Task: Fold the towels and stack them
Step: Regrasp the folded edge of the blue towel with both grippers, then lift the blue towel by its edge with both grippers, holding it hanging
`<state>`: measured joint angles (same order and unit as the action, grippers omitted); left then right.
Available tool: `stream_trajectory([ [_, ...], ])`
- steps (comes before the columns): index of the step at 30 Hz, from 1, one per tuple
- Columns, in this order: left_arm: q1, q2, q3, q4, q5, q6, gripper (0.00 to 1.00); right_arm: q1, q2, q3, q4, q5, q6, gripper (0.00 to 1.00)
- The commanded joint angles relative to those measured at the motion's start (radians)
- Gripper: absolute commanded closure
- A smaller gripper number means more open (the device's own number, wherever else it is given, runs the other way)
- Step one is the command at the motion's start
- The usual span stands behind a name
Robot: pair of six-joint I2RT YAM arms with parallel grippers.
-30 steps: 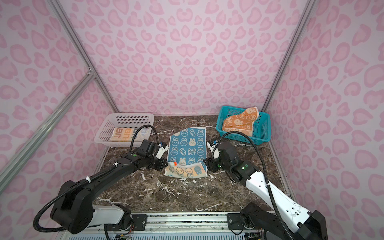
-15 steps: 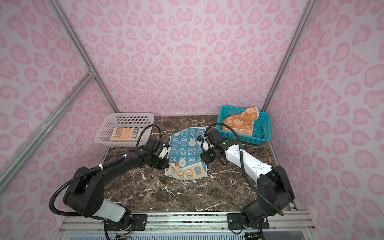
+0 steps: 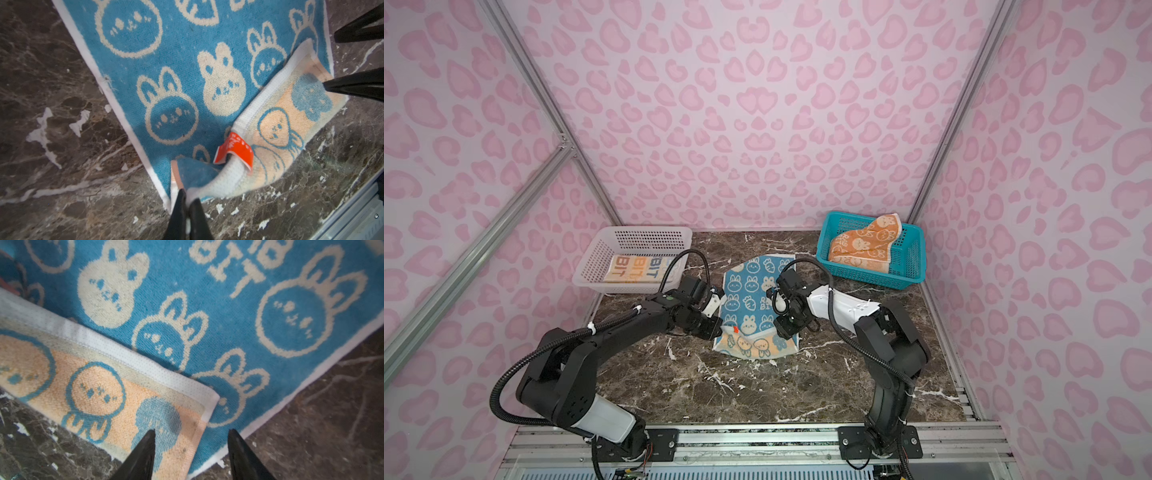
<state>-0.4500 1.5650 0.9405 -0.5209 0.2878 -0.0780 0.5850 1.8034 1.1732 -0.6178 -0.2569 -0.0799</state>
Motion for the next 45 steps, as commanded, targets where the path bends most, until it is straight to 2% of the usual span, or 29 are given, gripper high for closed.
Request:
stream_trajectory([
  [1, 0.0, 0.013, 0.016, -0.008, 0.0, 0.005, 0.96, 0.012, 0.03, 0.011, 0.041, 0.034, 0.046, 0.45],
  [8, 0.0, 0.013, 0.017, -0.01, -0.002, 0.008, 0.97, 0.013, 0.066, 0.026, 0.065, 0.067, 0.086, 0.48],
  [15, 0.0, 0.013, 0.015, -0.007, 0.002, 0.008, 0.96, 0.021, 0.084, 0.031, 0.059, 0.049, 0.086, 0.58],
  [26, 0.0, 0.019, 0.017, -0.006, 0.008, 0.007, 0.96, 0.024, 0.081, 0.034, 0.046, 0.041, 0.091, 0.86],
  [30, 0.0, 0.015, 0.018, -0.006, 0.011, 0.003, 0.96, 0.025, 0.06, 0.03, 0.056, 0.046, 0.086, 1.0],
  [36, 0.002, -0.011, 0.03, -0.003, 0.008, 0.001, 0.96, 0.021, -0.011, 0.006, 0.096, 0.065, 0.092, 1.0],
  [45, 0.004, -0.047, 0.079, -0.024, 0.011, -0.002, 0.96, -0.013, -0.152, -0.03, 0.114, 0.009, 0.081, 1.0],
])
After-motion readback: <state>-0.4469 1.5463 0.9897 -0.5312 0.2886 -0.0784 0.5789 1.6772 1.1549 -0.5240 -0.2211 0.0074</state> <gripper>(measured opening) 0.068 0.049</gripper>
